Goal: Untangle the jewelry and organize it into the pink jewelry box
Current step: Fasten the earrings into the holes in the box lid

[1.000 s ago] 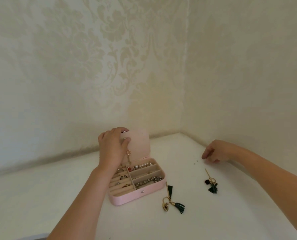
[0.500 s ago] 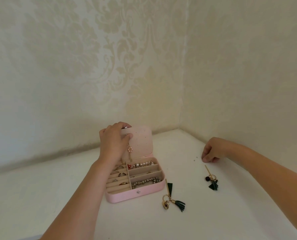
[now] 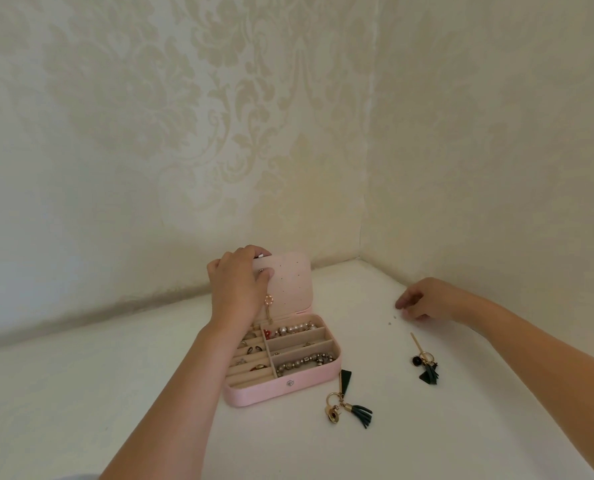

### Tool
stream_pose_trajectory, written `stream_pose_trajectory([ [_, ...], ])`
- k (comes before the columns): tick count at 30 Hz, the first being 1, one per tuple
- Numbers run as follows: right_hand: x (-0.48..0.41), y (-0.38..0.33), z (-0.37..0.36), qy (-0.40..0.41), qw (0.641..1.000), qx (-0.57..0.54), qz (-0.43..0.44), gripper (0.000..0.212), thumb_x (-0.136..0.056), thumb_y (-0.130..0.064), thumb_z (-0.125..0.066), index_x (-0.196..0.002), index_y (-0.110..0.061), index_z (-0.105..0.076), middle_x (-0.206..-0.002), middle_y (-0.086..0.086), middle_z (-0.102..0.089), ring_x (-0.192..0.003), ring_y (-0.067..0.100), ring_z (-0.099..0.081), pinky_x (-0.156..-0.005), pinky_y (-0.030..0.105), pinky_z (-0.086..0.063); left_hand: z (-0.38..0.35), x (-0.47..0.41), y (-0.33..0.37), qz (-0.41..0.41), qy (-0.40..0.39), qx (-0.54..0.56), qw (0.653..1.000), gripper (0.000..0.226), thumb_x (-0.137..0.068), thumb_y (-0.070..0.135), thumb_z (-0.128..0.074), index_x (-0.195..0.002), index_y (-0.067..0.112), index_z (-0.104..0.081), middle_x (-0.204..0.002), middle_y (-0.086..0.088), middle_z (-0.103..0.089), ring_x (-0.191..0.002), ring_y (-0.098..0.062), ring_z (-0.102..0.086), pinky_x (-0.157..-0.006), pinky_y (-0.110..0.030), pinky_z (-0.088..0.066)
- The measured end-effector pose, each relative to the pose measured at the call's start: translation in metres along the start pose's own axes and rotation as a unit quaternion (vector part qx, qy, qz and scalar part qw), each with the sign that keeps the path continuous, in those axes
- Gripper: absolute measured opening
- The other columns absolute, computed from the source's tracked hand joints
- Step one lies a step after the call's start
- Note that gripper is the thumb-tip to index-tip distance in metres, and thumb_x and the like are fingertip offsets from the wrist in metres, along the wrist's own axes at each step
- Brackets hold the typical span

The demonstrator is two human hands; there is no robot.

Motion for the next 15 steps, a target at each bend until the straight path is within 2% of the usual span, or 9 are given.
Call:
stream_pose_trajectory([
  [3,0.005,-0.007,-0.014,-0.031,0.991,0.112,0.069,0.035,-0.089,-0.020,-0.061,-0.124,-0.017,-0.059,-0.125,-0.010,-0.052,-0.115,0.011,-0.052,-0.097,0.021,-0.040,0.000,0.000,-0.001,-0.006,0.001,0.006,1.000,0.021,-0.088,0.022,-0.062,-0.108,0.024,-0.062,-0.102,0.004,-0.063,-0.101,-0.018,-0.051,-0.084,-0.025,-0.017],
  [5,0.008,-0.007,-0.024,-0.024,0.971,0.199,0.131,0.038,-0.093,-0.021,-0.055,-0.129,-0.010,-0.056,-0.136,-0.008,-0.050,-0.124,0.010,-0.047,-0.105,0.026,-0.035,0.000,0.000,-0.002,-0.011,0.002,0.004,1.000,0.021,-0.088,0.022,-0.062,-0.108,0.023,-0.062,-0.102,0.003,-0.063,-0.101,-0.018,-0.052,-0.083,-0.024,-0.016],
  [6,0.008,-0.005,-0.027,-0.007,0.958,0.233,0.166,0.031,-0.094,-0.019,-0.053,-0.122,-0.006,-0.060,-0.130,-0.001,-0.059,-0.120,0.011,-0.052,-0.102,0.029,-0.039,0.000,0.000,-0.002,-0.012,0.003,0.003,1.000,0.021,-0.088,0.022,-0.062,-0.108,0.023,-0.062,-0.102,0.003,-0.063,-0.101,-0.018,-0.052,-0.082,-0.024,-0.016],
  [7,0.006,-0.001,-0.030,0.013,0.947,0.259,0.192,0.023,-0.094,-0.015,-0.051,-0.111,-0.004,-0.063,-0.114,0.005,-0.067,-0.111,0.012,-0.058,-0.096,0.032,-0.043,0.000,0.000,-0.002,-0.013,0.004,0.002,1.000,0.021,-0.088,0.022,-0.062,-0.108,0.023,-0.062,-0.102,0.003,-0.063,-0.101,-0.019,-0.052,-0.083,-0.024,-0.016],
  [8,0.006,0.001,-0.032,0.026,0.935,0.288,0.203,0.018,-0.092,-0.009,-0.050,-0.102,-0.004,-0.064,-0.099,0.007,-0.069,-0.099,0.016,-0.063,-0.088,0.034,-0.047,0.000,0.000,-0.003,-0.013,0.003,0.001,1.000,0.021,-0.088,0.022,-0.062,-0.109,0.023,-0.062,-0.102,0.003,-0.064,-0.101,-0.019,-0.052,-0.083,-0.024,-0.016],
  [10,0.008,0.003,-0.035,0.036,0.919,0.341,0.192,0.024,-0.084,0.003,-0.046,-0.096,-0.006,-0.065,-0.085,0.005,-0.064,-0.082,0.019,-0.061,-0.073,0.029,-0.046,0.000,0.000,-0.003,-0.011,-0.003,0.001,1.000,0.021,-0.088,0.022,-0.061,-0.109,0.023,-0.061,-0.103,0.003,-0.063,-0.103,-0.019,-0.051,-0.086,-0.026,-0.018],
  [12,0.009,0.001,-0.036,0.040,0.906,0.380,0.183,0.032,-0.079,0.008,-0.043,-0.094,-0.009,-0.065,-0.085,0.005,-0.061,-0.076,0.018,-0.053,-0.067,0.029,-0.040,0.000,-0.001,-0.003,-0.008,-0.011,0.001,1.000,0.022,-0.088,0.023,-0.061,-0.111,0.023,-0.061,-0.105,0.003,-0.063,-0.104,-0.019,-0.051,-0.089,-0.027,-0.019],
  [15,0.010,-0.004,-0.035,0.043,0.891,0.414,0.181,0.034,-0.083,0.003,-0.043,-0.100,-0.015,-0.065,-0.096,0.002,-0.065,-0.081,0.018,-0.054,-0.073,0.029,-0.043,0.000,-0.002,-0.004,-0.010,-0.018,0.000,1.000,0.023,-0.089,0.023,-0.060,-0.111,0.023,-0.060,-0.107,0.003,-0.063,-0.105,-0.019,-0.051,-0.089,-0.027,-0.019],
])
Point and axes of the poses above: each hand's wrist, its own x-axis away from the middle knuckle, its own z-axis out of the back of the hand, y = z × x, the point moved 1 cm from there along -x, towards the middle knuckle
